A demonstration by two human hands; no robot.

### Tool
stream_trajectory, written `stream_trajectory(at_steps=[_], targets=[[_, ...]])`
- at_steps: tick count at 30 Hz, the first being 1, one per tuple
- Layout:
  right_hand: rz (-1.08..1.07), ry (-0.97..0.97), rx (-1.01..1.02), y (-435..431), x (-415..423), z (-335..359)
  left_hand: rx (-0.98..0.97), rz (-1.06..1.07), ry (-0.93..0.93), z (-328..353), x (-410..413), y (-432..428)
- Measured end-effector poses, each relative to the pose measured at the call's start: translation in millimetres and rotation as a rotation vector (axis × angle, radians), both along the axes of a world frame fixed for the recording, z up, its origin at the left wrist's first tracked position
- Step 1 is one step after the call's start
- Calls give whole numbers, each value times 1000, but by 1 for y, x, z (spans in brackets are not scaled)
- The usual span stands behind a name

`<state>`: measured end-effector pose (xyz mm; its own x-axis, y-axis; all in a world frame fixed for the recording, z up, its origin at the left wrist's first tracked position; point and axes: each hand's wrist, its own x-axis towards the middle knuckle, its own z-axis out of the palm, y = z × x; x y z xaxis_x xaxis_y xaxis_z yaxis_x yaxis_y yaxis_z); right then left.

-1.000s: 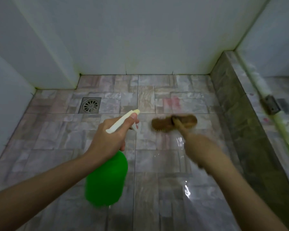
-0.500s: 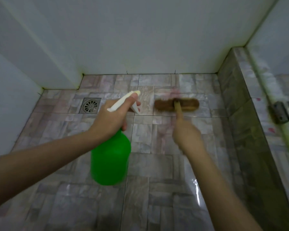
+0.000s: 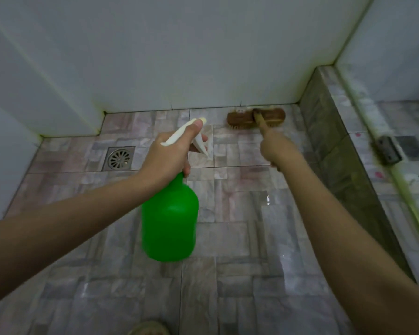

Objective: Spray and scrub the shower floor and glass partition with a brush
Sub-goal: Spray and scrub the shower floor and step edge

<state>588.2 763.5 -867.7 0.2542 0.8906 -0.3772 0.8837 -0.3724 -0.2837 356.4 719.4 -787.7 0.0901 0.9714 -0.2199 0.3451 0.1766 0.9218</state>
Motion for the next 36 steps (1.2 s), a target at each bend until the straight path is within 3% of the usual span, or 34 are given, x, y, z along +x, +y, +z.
stream_trajectory(at_steps=[4, 6, 11, 13, 19, 22, 25, 28, 33, 36], targets=[[-6, -8, -120, -80, 6, 18, -2, -25, -60, -25, 1, -3], [-108, 58, -185, -124, -4, 24, 3, -50, -71, -34, 0, -7], [-257, 48, 8, -26, 12, -3, 9, -93, -75, -47, -2, -6], [-252, 93, -46, -10, 18, 3, 10, -99, -58, -49, -1, -3], [-341, 32, -116, -178, -32, 8, 38, -165, -49, -44, 7, -7], [-453, 10, -60, -170, -35, -9, 38, -195, -57, -40, 16, -12], [-493, 239, 51, -121, -23, -15, 45, -216, -50, -37, 24, -17], [-556, 557, 286, -120, -14, -37, 42, -240, -112, -34, 26, -18], [-1053, 770, 619, -150, -91, -66, 59, -218, -125, -32, 18, -16], [-1177, 944, 718, -138, -109, -60, 77, -246, -72, -30, 15, -19]])
